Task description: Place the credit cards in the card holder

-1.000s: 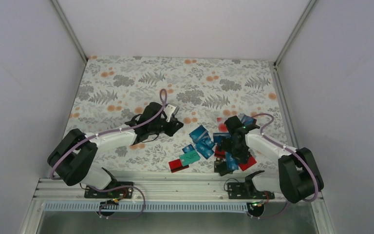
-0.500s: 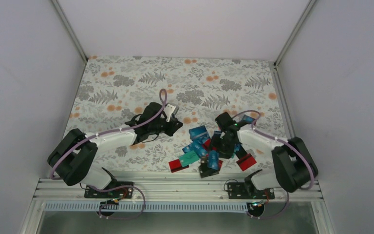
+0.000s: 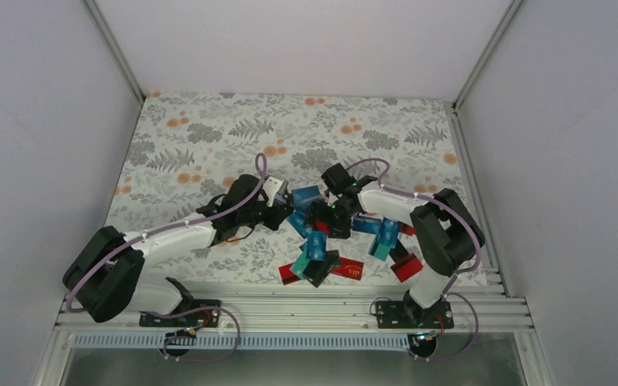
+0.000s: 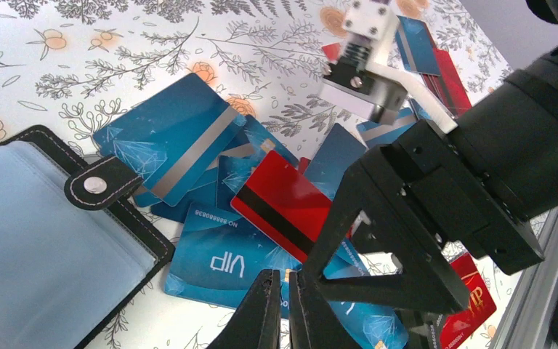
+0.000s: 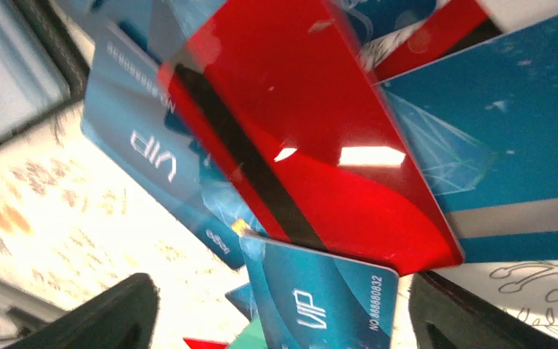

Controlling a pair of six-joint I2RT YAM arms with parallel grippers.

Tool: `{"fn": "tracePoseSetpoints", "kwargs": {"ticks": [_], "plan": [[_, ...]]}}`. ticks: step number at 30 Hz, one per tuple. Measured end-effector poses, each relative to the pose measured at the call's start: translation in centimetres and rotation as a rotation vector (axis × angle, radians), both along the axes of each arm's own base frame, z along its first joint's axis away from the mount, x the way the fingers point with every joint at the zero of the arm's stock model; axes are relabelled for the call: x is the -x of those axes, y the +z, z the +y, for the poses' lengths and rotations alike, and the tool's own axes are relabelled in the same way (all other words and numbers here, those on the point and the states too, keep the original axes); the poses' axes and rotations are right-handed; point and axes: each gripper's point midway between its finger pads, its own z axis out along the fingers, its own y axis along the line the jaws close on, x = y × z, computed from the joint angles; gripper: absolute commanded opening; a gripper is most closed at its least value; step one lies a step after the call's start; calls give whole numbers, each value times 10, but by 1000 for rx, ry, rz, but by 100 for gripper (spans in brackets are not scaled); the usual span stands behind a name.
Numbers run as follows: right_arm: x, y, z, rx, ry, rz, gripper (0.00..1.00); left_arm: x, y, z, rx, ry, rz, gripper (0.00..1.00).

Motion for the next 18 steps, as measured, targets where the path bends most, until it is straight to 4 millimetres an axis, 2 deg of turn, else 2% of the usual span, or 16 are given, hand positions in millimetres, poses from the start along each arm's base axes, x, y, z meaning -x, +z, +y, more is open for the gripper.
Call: {"fn": "tracePoseSetpoints", "kwargs": {"ticks": [1,4,8,12,14,18], "plan": [[-2,1,1,-1,7,-11,99,1,1,0,2,-4,-3,6],[-6,5,-1,7,40,-58,100,6,2,-3,10,-31,-2,6],[8,9,-15,25,77,-79,100,18,0,-11,19,-92,8,6],[32,24,-29,-11,107,-111,100,39,-8,-22,25,-179,44,6],[51,28,-34,-57,106,-106,100,51,-13,-29,23,-220,64,6],[92,24,-35,-147,105,-55,100,76,-21,-41,8,-299,98,6]]}}
